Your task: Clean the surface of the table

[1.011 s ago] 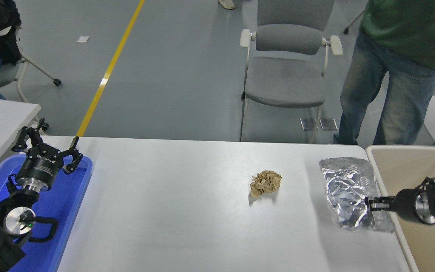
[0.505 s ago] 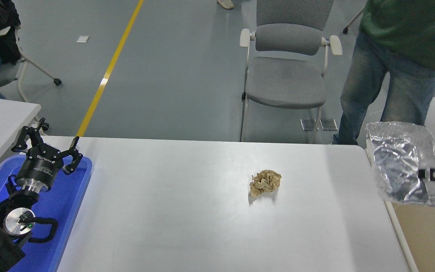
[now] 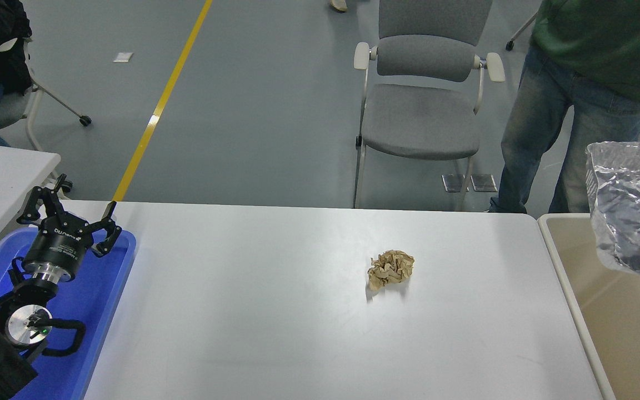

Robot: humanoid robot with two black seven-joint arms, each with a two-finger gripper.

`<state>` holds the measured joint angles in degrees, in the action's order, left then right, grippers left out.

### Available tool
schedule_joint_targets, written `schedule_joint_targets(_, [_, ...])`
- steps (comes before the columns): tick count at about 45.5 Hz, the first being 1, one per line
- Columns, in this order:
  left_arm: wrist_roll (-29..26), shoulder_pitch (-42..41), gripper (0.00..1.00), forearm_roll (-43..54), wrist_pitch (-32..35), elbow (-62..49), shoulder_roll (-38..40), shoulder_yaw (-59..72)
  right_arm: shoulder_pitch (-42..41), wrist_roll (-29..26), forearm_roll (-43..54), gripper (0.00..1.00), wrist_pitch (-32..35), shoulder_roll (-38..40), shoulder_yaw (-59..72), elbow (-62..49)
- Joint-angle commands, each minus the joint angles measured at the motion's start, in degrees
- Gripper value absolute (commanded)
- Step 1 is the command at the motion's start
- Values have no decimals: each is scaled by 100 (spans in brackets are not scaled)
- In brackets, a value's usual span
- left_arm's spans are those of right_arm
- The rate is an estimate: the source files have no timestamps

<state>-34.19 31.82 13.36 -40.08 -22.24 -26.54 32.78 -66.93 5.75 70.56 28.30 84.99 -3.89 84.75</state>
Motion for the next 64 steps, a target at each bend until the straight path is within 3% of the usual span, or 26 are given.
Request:
schedule_joint_targets(1, [0,0,100,0,0,0,0,0,372,-47,-16,0,-341,-351,46,-536])
schedule_joint_targets(13, [0,0,100,0,0,0,0,0,1322,-56,-34,0,-1062,-1862,37,-3024])
schedule_joint_targets(30, [0,0,100,0,0,0,0,0,2394,-144,-939,0,-2214,-4139,37,-6022])
schedule_joint_targets(48, [0,0,100,0,0,0,0,0,3027,-170,-2055,0,-3250,-5449,37,-7007])
schedule_joint_targets(57, [0,0,100,0,0,0,0,0,3317,-434,-2451,0,-3892,-6020,37,-7314])
schedule_joint_targets(64, [0,0,100,0,0,0,0,0,3397,-575,-2819,0,-4025,-6293,37,-7534])
